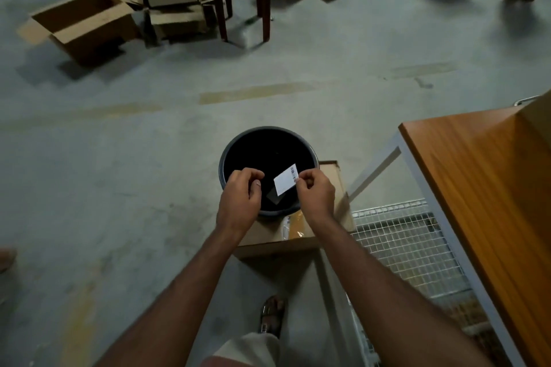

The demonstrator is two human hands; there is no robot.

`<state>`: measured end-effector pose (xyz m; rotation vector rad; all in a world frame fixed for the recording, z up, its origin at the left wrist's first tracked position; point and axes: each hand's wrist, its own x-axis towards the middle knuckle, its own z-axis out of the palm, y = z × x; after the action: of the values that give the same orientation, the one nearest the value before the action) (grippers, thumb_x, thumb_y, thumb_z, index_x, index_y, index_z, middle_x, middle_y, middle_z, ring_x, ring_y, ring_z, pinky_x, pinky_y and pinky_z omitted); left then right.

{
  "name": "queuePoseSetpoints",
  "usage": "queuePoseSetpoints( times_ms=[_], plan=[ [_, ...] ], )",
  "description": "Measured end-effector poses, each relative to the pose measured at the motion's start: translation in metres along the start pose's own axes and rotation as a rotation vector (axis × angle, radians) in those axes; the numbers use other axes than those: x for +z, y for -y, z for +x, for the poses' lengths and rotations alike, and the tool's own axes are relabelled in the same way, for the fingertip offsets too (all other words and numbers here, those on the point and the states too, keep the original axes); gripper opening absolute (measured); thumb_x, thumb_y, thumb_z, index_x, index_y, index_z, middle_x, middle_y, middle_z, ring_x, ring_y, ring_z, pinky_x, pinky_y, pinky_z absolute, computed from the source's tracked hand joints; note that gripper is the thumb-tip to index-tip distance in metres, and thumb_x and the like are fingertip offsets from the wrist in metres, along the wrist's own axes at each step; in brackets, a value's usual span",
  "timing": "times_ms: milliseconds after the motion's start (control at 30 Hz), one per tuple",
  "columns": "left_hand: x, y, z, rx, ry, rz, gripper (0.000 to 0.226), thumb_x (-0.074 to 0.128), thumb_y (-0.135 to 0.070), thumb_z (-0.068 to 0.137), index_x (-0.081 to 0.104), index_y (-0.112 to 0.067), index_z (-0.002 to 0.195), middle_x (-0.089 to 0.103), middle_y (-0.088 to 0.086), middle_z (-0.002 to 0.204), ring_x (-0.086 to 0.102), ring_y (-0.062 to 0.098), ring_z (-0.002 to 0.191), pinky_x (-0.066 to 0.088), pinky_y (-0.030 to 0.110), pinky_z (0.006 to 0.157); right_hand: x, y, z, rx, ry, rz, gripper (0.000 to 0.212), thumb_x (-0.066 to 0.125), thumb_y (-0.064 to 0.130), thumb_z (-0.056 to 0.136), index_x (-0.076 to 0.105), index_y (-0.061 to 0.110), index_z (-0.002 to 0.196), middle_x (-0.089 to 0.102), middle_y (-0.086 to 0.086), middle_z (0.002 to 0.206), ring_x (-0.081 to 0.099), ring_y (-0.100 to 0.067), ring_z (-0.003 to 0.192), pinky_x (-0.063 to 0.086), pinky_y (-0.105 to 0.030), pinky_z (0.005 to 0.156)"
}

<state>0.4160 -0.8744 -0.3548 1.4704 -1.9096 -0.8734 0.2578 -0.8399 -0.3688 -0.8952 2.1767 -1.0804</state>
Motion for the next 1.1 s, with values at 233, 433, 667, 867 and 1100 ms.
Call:
queuePoseSetpoints(
  times_ms=[233, 433, 667, 867, 1100],
  plan=[
    [0.004, -0.003, 0.0, 0.0, 0.026, 0.019, 0.02, 0.052, -0.01, 0.1, 0.065, -0.013, 0.115, 0.059, 0.002, 0.11, 0.057, 0.009, 0.094, 0.039, 0.001, 0.07, -0.018, -0.01, -0.004, -0.032, -0.041, -0.007, 0.015, 0.059, 0.01, 0.096, 0.068, 0.013, 0.108, 0.065, 0.006, 0.094, 0.062, -0.009, 0.088, 0.045, -0.005, 0.066],
    [0.022, -0.053, -0.004, 0.137, 0.059, -0.038, 0.02, 0.053, -0.012, 0.101, 0.065, -0.015, 0.116, 0.059, 0.001, 0.112, 0.058, 0.009, 0.099, 0.049, 0.018, 0.081, -0.083, -0.008, -0.025, -0.127, -0.145, 0.086, 0.011, 0.062, 0.01, 0.095, 0.068, 0.017, 0.101, 0.064, 0.01, 0.087, 0.062, -0.002, 0.084, 0.046, -0.007, 0.067],
    [0.06, -0.159, -0.054, 0.392, 0.18, -0.238, 0.018, 0.055, -0.013, 0.1, 0.064, -0.015, 0.115, 0.063, -0.001, 0.109, 0.06, 0.007, 0.098, 0.052, 0.028, 0.085, -0.207, -0.015, -0.103, -0.312, -0.258, 0.192, 0.017, 0.064, 0.015, 0.095, 0.068, 0.016, 0.112, 0.069, 0.008, 0.098, 0.066, -0.003, 0.093, 0.056, -0.019, 0.08],
    [0.123, -0.277, -0.162, 0.629, 0.43, -0.389, 0.017, 0.056, -0.013, 0.099, 0.065, -0.019, 0.113, 0.066, -0.005, 0.109, 0.062, 0.0, 0.098, 0.049, 0.015, 0.08, -0.347, -0.058, -0.211, -0.309, -0.614, 0.163, 0.016, 0.063, 0.016, 0.097, 0.067, 0.02, 0.112, 0.068, 0.013, 0.098, 0.065, -0.001, 0.092, 0.051, -0.014, 0.073],
    [0.183, -0.378, -0.323, 0.91, 0.762, -0.447, 0.018, 0.056, -0.017, 0.101, 0.063, -0.019, 0.117, 0.065, -0.004, 0.108, 0.062, 0.006, 0.096, 0.054, 0.026, 0.079, -0.462, -0.124, -0.361, -0.237, -1.026, 0.101, 0.015, 0.061, 0.015, 0.097, 0.066, 0.022, 0.109, 0.067, 0.014, 0.095, 0.065, -0.003, 0.087, 0.05, -0.013, 0.069]
  ],
)
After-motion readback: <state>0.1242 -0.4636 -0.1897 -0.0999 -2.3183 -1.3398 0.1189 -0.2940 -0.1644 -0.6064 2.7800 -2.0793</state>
